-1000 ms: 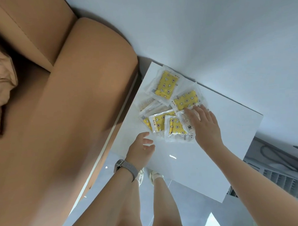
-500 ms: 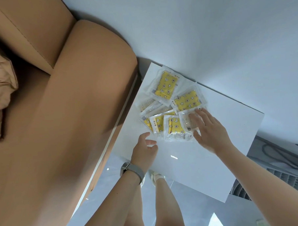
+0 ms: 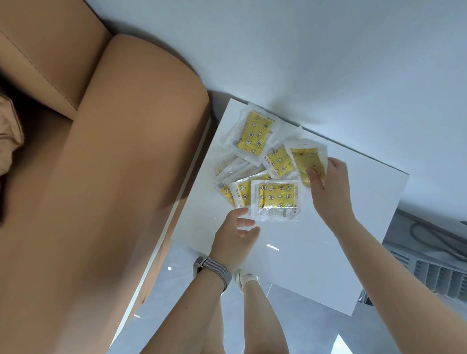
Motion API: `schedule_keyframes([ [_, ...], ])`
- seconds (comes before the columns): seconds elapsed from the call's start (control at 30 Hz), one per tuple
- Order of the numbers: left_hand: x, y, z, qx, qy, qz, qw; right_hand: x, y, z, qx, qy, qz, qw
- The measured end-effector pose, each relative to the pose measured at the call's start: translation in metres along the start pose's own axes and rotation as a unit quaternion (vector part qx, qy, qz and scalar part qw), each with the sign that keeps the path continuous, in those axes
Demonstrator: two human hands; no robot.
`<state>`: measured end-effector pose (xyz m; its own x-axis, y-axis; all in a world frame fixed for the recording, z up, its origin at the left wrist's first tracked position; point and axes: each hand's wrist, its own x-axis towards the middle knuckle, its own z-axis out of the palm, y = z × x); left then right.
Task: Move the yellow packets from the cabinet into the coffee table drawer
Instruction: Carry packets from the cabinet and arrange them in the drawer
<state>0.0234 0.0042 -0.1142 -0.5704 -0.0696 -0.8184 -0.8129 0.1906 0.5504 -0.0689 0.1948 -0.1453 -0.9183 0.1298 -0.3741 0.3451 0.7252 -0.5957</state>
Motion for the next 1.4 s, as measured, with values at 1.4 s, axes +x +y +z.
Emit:
schedule_keyframes([
  [1.4,-0.002,-0.009,-0.042,-0.232,0.1,0.0,0.967,-0.056,0.005,0.032,0.054,-0.089,-0.038,0.994],
])
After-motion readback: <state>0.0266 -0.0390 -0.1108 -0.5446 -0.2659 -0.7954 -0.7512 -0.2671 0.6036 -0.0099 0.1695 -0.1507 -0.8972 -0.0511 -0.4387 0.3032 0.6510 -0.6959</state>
